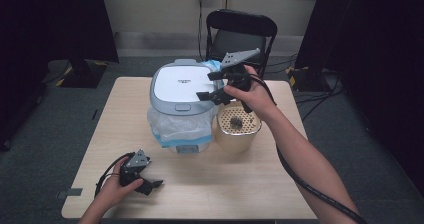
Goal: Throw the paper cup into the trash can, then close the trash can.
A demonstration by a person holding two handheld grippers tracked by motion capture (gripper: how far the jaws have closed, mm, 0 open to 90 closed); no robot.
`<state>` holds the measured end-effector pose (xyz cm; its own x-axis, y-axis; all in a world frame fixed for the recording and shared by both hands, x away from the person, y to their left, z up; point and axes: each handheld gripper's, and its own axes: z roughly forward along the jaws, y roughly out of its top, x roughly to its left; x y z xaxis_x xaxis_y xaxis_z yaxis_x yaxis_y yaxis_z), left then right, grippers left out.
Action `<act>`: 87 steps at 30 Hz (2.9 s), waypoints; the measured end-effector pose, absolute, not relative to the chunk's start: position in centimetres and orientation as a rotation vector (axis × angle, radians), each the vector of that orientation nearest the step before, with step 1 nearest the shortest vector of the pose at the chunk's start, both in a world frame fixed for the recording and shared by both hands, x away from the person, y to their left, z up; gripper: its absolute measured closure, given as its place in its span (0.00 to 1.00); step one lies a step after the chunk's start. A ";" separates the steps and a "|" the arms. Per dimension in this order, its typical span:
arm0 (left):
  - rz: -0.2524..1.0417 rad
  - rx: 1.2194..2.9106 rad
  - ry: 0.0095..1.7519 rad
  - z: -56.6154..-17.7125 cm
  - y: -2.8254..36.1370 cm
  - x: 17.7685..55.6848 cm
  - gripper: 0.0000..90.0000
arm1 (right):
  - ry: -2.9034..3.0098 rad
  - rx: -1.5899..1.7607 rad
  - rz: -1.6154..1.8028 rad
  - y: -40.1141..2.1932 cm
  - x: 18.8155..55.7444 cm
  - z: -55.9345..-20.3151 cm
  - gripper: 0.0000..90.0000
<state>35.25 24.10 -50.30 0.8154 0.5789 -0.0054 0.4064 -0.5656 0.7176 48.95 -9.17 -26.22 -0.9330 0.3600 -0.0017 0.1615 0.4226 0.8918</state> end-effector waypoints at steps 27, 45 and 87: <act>0.298 2.248 0.720 -50.3 24.1 35.3 0.00 | 2.509 0.479 1.507 -12.4 47.7 -26.9 0.16; 0.292 2.246 0.725 -50.3 24.1 35.2 0.00 | 2.513 0.484 1.510 -13.6 46.6 -27.6 0.16; 0.293 2.249 0.723 -50.3 24.1 35.2 0.00 | 2.541 0.526 1.487 -17.5 43.7 -32.7 0.17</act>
